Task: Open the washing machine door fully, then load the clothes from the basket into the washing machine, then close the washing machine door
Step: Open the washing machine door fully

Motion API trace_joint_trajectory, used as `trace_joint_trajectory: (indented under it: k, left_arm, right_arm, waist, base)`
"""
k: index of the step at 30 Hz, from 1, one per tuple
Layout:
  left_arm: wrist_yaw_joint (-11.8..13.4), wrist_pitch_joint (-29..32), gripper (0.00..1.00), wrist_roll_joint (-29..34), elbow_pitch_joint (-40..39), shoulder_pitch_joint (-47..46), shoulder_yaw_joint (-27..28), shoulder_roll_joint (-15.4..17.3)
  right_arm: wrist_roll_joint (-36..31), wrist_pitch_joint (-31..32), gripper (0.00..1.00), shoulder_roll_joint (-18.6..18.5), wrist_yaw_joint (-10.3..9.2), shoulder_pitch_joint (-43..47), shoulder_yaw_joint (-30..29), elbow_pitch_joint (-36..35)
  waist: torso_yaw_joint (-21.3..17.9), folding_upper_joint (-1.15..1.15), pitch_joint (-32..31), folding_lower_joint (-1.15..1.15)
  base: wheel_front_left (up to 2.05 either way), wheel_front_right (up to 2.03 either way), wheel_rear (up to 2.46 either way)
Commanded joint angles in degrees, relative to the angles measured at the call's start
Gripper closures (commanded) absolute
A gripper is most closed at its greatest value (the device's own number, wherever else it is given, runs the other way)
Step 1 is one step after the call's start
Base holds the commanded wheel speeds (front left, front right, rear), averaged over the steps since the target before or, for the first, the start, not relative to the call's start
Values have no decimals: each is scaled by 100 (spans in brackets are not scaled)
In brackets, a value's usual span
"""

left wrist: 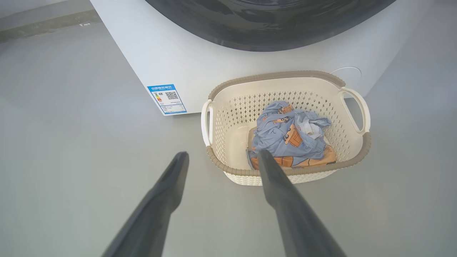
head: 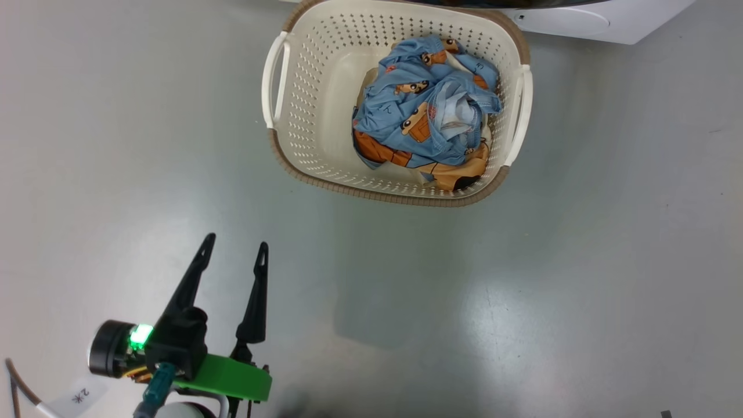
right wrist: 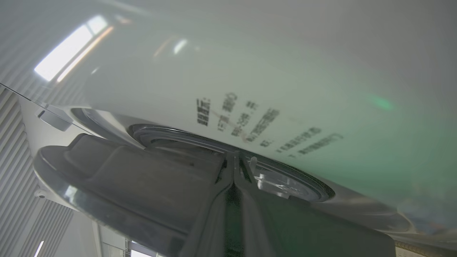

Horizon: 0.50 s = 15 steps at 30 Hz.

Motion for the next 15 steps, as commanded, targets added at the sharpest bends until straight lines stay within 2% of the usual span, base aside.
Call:
trace_joint_trajectory:
  k: [1, 15]
  left_arm:
    - [37, -37, 0, -31, -93, 216, 162, 69]
    - [91, -37, 0, -156, -24, 319, 134, 59]
  right_arm:
    - [-42, 30, 100, -21, -6, -102, 70, -146]
    - [-21, 75, 100, -38, -6, -323, 188, -127]
  waist:
    - [35, 0, 19, 0]
    - [98, 0, 118, 0]
  base:
    - [0, 0, 0]
    - [0, 0, 0]
